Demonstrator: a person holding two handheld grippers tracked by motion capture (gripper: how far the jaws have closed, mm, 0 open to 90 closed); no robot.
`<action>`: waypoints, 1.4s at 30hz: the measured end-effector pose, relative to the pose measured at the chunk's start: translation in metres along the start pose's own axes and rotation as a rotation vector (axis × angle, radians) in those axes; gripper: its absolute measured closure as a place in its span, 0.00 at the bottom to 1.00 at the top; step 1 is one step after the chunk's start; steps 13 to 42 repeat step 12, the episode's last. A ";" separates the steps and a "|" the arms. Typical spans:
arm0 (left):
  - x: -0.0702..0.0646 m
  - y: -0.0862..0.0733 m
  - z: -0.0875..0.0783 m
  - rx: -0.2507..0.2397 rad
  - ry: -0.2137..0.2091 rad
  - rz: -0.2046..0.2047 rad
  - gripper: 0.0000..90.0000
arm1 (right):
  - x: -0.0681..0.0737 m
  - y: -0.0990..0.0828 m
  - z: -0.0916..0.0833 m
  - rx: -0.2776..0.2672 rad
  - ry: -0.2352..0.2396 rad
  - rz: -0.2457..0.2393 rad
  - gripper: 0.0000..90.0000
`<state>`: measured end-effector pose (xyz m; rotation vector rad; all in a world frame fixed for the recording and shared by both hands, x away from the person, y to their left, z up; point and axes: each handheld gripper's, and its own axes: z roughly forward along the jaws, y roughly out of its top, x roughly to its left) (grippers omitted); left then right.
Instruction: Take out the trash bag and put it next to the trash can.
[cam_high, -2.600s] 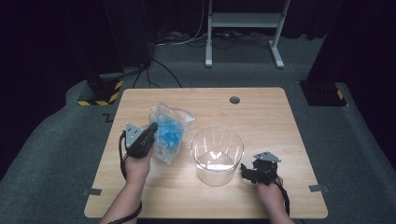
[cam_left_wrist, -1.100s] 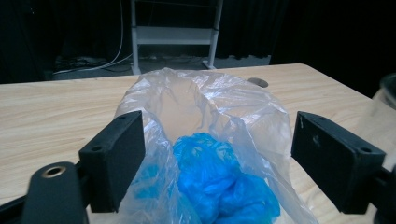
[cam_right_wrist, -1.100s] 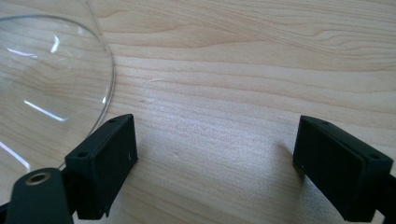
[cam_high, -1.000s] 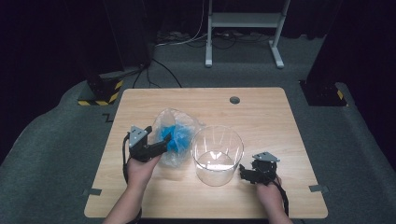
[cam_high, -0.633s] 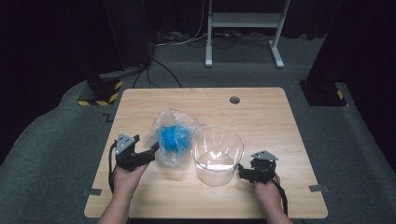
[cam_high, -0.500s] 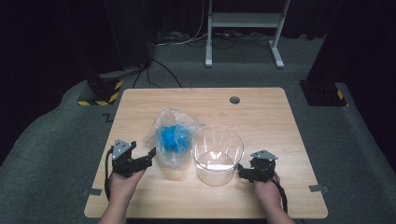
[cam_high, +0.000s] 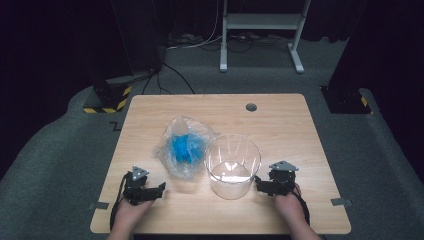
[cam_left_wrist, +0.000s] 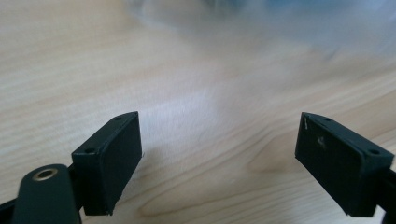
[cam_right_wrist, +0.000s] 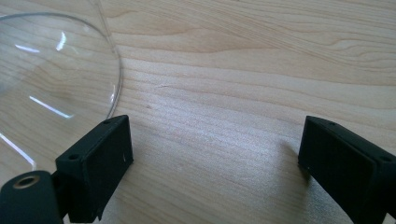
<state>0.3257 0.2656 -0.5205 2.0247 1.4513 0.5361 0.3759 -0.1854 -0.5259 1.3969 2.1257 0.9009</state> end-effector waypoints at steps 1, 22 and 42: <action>-0.001 -0.002 0.002 -0.021 0.004 0.021 0.13 | 0.000 0.000 0.000 0.000 -0.002 0.001 0.11; -0.002 -0.005 0.006 -0.058 -0.004 0.026 0.05 | 0.001 -0.001 -0.001 0.000 -0.012 0.009 0.11; -0.002 -0.005 0.006 -0.058 -0.004 0.026 0.05 | 0.001 -0.001 -0.001 0.000 -0.012 0.009 0.11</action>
